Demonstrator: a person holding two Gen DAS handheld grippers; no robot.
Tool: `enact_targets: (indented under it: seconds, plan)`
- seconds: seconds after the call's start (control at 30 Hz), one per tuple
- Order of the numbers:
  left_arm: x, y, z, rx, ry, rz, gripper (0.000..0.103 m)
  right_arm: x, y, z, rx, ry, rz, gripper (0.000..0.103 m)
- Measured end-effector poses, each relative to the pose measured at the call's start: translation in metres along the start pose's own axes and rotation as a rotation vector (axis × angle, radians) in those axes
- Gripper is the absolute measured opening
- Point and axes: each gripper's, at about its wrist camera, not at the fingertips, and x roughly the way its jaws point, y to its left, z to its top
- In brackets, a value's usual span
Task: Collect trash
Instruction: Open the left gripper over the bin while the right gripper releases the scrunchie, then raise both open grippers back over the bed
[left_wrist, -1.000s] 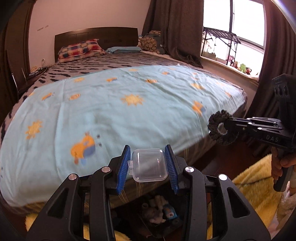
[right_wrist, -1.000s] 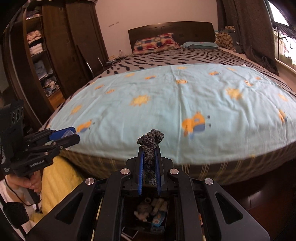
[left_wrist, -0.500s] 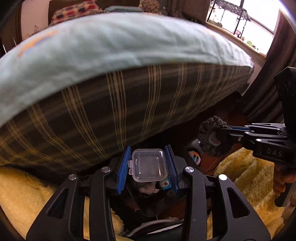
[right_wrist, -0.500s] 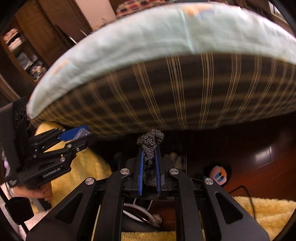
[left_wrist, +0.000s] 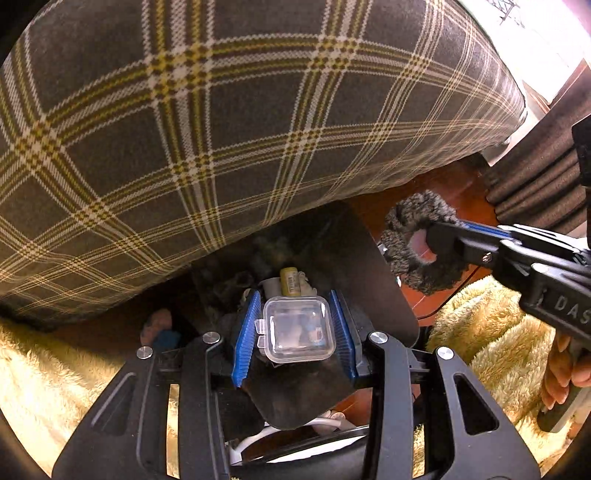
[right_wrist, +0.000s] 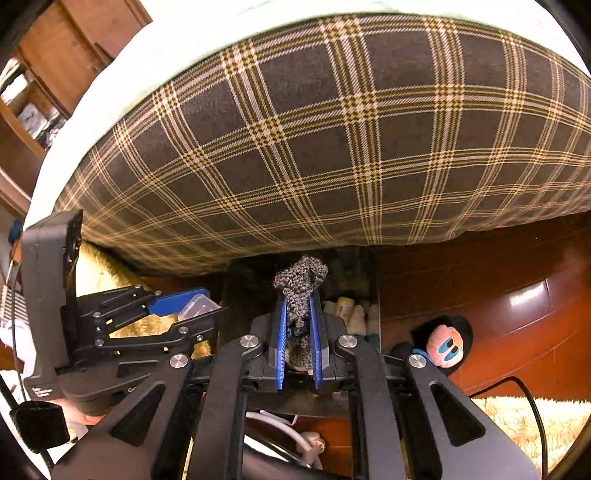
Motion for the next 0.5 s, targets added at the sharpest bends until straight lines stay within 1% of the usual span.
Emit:
enact_targets:
  seconds: [0.07, 0.13, 0.17, 0.2, 0.23, 0.27, 0.3, 0.37, 0.4, 0.43, 0.47, 0.5]
  plan:
    - [-0.002, -0.003, 0.000, 0.004, -0.008, 0.011, 0.037, 0.006, -0.003, -0.001, 0.006, -0.006, -0.001, 0.016]
    - [-0.004, -0.001, 0.000, 0.007, -0.013, 0.020, 0.049, 0.007, -0.003, 0.001, 0.015, -0.013, -0.002, 0.019]
    - [-0.006, -0.001, -0.001, 0.006, -0.017, 0.023, 0.052, 0.007, -0.004, 0.002, 0.021, -0.016, -0.008, 0.021]
    - [-0.007, -0.002, 0.000, 0.006, -0.020, 0.027, 0.055, 0.005, -0.007, 0.002, 0.026, -0.021, -0.008, 0.030]
    - [-0.009, -0.002, 0.002, 0.006, -0.026, 0.032, 0.058, 0.004, -0.007, 0.002, 0.034, -0.027, -0.006, 0.046]
    - [-0.011, -0.001, 0.002, 0.004, -0.031, 0.035, 0.059, 0.003, -0.008, 0.001, 0.039, -0.035, -0.004, 0.052]
    - [-0.012, 0.000, 0.002, 0.003, -0.035, 0.039, 0.063, 0.001, -0.008, 0.001, 0.043, -0.043, -0.007, 0.056]
    - [-0.015, 0.001, 0.003, -0.001, -0.044, 0.049, 0.068, -0.001, -0.010, 0.002, 0.049, -0.056, -0.015, 0.057]
    - [-0.017, 0.002, 0.003, -0.003, -0.049, 0.053, 0.075, -0.003, -0.011, 0.003, 0.052, -0.065, -0.022, 0.062]
    - [-0.020, 0.002, 0.003, -0.004, -0.057, 0.057, 0.081, -0.006, -0.011, 0.003, 0.053, -0.077, -0.035, 0.070]
    - [-0.021, 0.002, 0.003, -0.003, -0.064, 0.059, 0.083, -0.009, -0.011, 0.004, 0.050, -0.090, -0.049, 0.074]
    - [-0.026, 0.001, 0.003, 0.000, -0.076, 0.064, 0.088, -0.013, -0.011, 0.006, 0.047, -0.104, -0.059, 0.082]
